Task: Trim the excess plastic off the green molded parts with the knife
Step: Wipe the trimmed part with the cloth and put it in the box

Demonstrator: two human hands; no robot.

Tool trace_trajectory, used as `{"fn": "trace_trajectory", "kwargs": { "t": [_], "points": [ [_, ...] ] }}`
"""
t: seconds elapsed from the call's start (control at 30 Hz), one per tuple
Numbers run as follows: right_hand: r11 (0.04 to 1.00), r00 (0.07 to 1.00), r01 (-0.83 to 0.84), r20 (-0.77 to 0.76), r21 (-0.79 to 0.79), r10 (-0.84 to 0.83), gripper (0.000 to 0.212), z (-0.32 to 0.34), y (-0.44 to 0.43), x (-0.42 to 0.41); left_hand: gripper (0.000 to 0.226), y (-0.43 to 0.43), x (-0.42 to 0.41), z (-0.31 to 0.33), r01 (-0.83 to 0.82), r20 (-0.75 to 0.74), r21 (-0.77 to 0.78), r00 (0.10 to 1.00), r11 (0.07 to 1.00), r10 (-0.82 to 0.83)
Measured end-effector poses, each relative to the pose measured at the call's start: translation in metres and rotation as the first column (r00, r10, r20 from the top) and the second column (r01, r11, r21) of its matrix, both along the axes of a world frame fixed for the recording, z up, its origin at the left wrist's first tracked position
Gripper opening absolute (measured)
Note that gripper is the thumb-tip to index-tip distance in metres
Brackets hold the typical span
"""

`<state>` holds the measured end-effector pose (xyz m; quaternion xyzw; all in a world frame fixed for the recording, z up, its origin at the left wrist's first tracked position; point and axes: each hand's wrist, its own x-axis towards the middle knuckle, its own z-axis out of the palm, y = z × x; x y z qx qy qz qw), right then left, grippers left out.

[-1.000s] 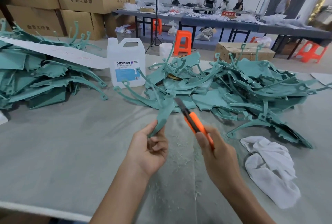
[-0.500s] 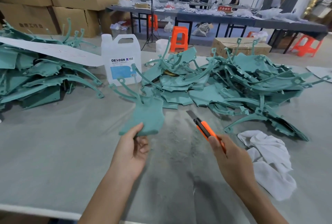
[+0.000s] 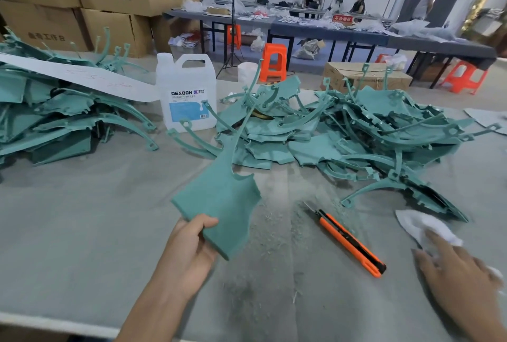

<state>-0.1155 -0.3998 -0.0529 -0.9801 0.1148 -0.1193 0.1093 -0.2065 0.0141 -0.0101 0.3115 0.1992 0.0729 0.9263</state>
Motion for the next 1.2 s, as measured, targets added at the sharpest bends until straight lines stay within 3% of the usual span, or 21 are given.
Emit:
{"fn": "trace_trajectory", "kwargs": {
  "t": [0.07,0.13,0.23,0.33,0.43,0.5,0.57,0.63,0.7,0.77,0.87,0.93,1.0,1.07,1.1,1.2],
  "points": [
    [0.986,0.999,0.033,-0.024,0.163,-0.029,0.05,0.01,-0.005,-0.003,0.05,0.0,-0.003,0.0,0.006,0.017,-0.055,1.0,0.998,-0.006],
    [0.966,1.0,-0.012,0.003,0.257,0.012,0.041,0.024,0.003,-0.009,0.049,-0.001,-0.006,0.001,0.011,0.018,-0.1,1.0,0.995,-0.009],
    [0.916,0.952,-0.247,0.256,0.317,0.168,0.013,0.06,0.053,-0.028,0.05,-0.011,-0.01,0.008,0.039,-0.024,-0.09,0.999,0.995,-0.042],
    [0.738,0.748,-0.604,0.532,0.301,0.396,0.016,0.098,0.136,-0.058,0.057,-0.039,-0.015,0.021,0.133,-0.016,-0.009,0.991,0.991,-0.133],
    [0.473,0.544,-0.835,0.552,0.281,0.632,0.014,0.103,0.211,-0.074,0.06,-0.068,-0.024,0.033,0.255,0.105,0.02,0.961,0.967,-0.256],
    [0.406,0.447,-0.891,0.561,0.204,0.697,0.013,0.099,0.241,-0.067,0.056,-0.075,-0.033,0.04,0.311,0.189,0.008,0.933,0.95,-0.307],
    [0.531,0.443,-0.847,0.582,0.021,0.682,0.016,0.101,0.252,-0.037,0.066,-0.073,-0.04,0.039,0.325,0.211,0.017,0.923,0.946,-0.321],
    [0.711,0.531,-0.689,0.569,-0.141,0.628,0.016,0.114,0.247,0.006,0.072,-0.067,-0.051,0.034,0.335,0.194,0.091,0.918,0.938,-0.347],
    [0.815,0.66,-0.559,0.512,-0.154,0.55,0.02,0.128,0.231,0.042,0.069,-0.061,-0.058,0.03,0.344,0.164,0.136,0.917,0.929,-0.363],
    [0.855,0.715,-0.501,0.493,-0.135,0.497,0.023,0.139,0.216,0.063,0.068,-0.057,-0.06,0.029,0.334,0.143,0.147,0.924,0.931,-0.354],
    [0.843,0.685,-0.537,0.588,0.009,0.43,0.022,0.154,0.215,0.057,0.066,-0.054,-0.056,0.03,0.271,0.096,0.19,0.952,0.944,-0.292],
    [0.776,0.602,-0.617,0.714,0.132,0.357,0.018,0.157,0.224,0.033,0.06,-0.054,-0.05,0.033,0.225,0.08,0.226,0.965,0.948,-0.248],
    [0.58,0.463,-0.803,0.753,0.134,0.467,0.012,0.14,0.243,-0.008,0.057,-0.053,-0.043,0.039,0.188,0.105,0.228,0.971,0.955,-0.216],
    [0.335,0.293,-0.94,0.66,0.066,0.692,0.012,0.111,0.258,-0.043,0.059,-0.052,-0.038,0.045,0.173,0.174,0.202,0.962,0.964,-0.209],
    [0.309,0.261,-0.951,0.624,0.033,0.737,0.017,0.099,0.259,-0.048,0.061,-0.051,-0.038,0.049,0.182,0.215,0.176,0.952,0.967,-0.219],
    [0.532,0.365,-0.841,0.619,-0.102,0.695,0.026,0.086,0.243,-0.016,0.063,-0.05,-0.041,0.055,0.203,0.273,0.131,0.934,0.97,-0.232]
  ]
}}
